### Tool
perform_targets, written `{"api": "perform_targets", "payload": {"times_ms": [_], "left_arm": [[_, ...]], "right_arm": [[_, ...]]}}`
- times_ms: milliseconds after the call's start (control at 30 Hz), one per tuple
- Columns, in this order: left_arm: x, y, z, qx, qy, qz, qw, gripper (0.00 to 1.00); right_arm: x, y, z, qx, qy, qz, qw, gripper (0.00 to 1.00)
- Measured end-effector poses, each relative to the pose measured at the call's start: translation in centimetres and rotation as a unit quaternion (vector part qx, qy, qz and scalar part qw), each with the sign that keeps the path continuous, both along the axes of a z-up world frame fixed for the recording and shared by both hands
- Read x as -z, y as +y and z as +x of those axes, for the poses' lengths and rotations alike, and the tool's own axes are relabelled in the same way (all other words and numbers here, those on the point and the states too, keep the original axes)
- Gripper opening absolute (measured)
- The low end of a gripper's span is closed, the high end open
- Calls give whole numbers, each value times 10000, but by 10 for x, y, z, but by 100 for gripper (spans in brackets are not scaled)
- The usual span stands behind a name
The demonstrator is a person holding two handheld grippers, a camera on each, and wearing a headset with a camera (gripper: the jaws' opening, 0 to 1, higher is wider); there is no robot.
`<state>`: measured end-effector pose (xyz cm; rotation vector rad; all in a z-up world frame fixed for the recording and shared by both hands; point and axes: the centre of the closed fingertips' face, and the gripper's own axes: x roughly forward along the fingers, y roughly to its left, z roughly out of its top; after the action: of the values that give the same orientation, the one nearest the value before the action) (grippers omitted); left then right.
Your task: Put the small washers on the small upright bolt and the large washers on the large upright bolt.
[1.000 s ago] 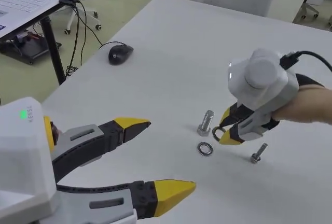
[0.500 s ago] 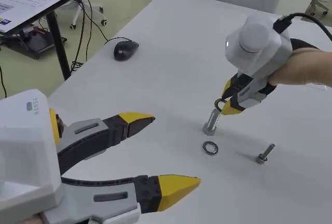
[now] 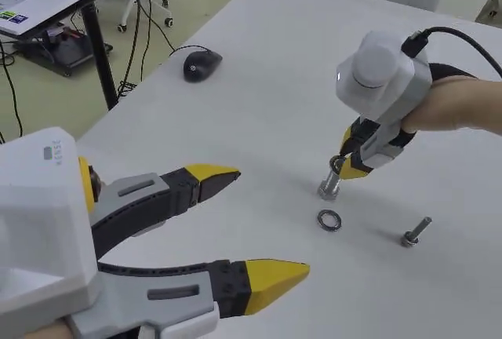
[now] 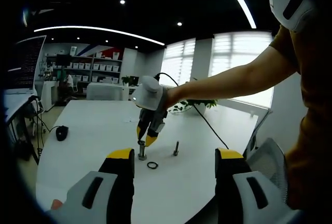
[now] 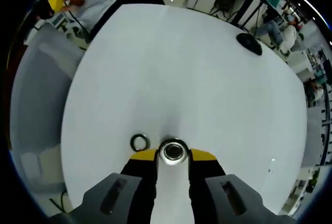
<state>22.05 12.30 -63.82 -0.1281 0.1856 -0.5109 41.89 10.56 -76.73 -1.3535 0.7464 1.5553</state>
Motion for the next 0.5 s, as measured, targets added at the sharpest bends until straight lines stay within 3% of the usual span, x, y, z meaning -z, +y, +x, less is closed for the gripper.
{"api": "perform_targets", "payload": {"times_ms": [500], "left_arm": [[1,3,2,-58,30,7,10000,62]], "right_arm": [[29,-1,-1,65,114,-68,9999,22]]}}
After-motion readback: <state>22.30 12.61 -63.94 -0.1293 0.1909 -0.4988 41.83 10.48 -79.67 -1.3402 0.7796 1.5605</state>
